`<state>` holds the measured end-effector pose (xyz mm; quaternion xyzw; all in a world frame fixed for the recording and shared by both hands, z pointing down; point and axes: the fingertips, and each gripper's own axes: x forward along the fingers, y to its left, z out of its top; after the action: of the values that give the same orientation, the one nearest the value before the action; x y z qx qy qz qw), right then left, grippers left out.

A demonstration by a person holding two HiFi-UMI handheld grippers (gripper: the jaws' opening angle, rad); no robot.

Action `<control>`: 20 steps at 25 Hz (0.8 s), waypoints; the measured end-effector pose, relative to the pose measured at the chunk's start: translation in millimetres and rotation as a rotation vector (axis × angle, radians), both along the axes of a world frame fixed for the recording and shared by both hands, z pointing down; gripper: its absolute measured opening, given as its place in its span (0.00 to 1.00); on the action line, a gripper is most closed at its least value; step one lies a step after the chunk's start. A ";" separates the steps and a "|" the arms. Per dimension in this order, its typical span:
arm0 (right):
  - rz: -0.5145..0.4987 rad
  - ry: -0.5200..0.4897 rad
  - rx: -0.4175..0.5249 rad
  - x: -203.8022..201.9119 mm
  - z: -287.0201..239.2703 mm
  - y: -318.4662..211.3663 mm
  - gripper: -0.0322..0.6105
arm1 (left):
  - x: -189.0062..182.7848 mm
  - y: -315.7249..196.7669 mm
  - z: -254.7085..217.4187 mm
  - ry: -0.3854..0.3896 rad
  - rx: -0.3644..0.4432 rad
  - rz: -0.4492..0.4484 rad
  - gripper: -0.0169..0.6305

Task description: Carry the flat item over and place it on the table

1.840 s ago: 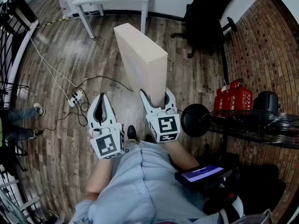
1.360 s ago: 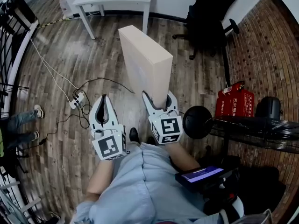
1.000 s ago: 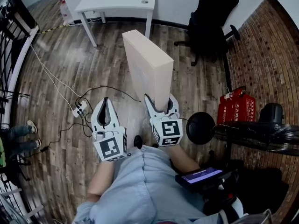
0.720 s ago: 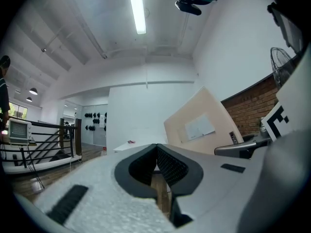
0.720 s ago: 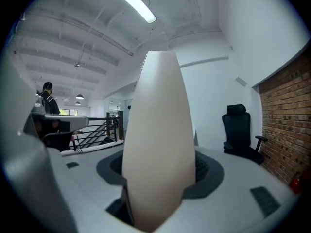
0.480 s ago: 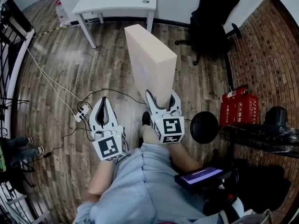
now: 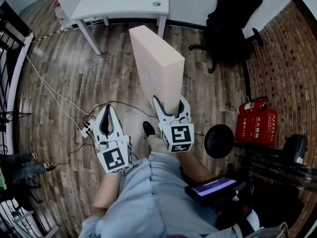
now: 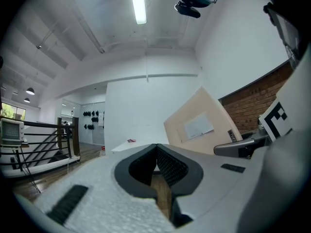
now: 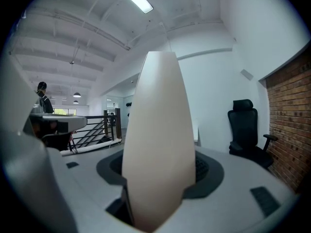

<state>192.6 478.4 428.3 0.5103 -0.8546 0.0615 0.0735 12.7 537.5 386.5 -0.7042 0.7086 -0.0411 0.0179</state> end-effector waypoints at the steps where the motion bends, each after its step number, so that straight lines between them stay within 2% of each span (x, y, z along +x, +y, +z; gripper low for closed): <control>1: -0.003 -0.001 -0.002 -2.6 0.0 -11.5 0.47 | -1.7 -11.8 0.3 -0.001 0.000 0.000 0.04; 13: -0.033 -0.016 -0.002 -38.8 -3.5 -142.3 0.47 | -29.5 -139.6 -5.1 -0.019 -0.007 -0.014 0.04; 20: -0.057 -0.025 0.027 -60.6 -13.4 -191.3 0.47 | -45.7 -184.6 -20.6 -0.025 0.037 -0.033 0.04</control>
<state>132.0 287.1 415.0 0.4860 -0.8704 0.0544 0.0577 -33.0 352.9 365.9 -0.6915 0.7204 -0.0369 0.0392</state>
